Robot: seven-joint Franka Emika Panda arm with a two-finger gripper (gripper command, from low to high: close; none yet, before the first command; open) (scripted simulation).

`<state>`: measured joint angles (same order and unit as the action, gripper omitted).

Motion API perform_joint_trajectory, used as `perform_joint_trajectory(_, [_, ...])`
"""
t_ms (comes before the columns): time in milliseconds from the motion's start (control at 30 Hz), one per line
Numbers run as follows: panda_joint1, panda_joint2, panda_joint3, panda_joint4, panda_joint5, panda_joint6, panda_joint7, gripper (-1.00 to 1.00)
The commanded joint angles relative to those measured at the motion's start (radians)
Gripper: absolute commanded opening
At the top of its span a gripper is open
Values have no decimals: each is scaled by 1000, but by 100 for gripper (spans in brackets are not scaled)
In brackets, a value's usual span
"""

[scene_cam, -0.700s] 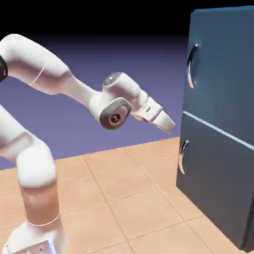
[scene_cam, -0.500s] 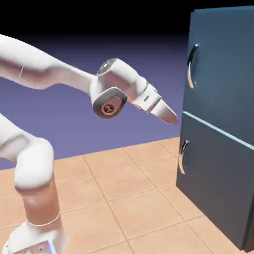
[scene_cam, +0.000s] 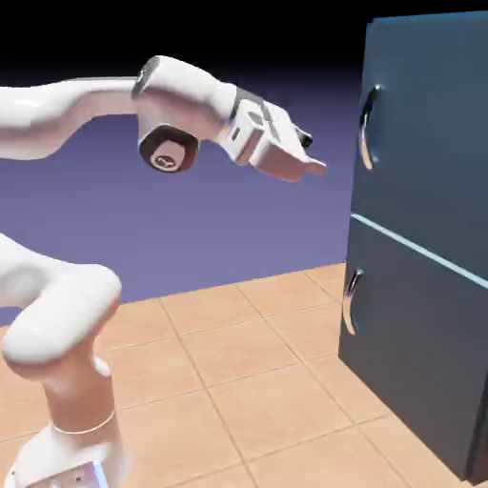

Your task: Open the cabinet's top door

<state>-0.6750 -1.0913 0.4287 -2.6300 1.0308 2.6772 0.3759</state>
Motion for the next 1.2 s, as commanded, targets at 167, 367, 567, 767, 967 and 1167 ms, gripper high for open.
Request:
perform_joint_trajectory(167, [-174, -132, 109, 46, 261, -91, -92, 0])
perform_joint_trajectory(367, [-348, -264, 217, 91, 522, -182, -185, 0])
perform_joint_trajectory(567, [-522, -396, 326, 137, 783, -273, -277, 0])
perform_joint_trajectory(767, [-696, -528, 434, 182, 1044, -364, -370, 0])
perform_joint_trajectory(967, [-870, -660, 543, 228, 1305, -456, -462, 0])
perform_joint_trajectory(1167, [-1008, -649, 585, 372, 1390, -439, -455, 0])
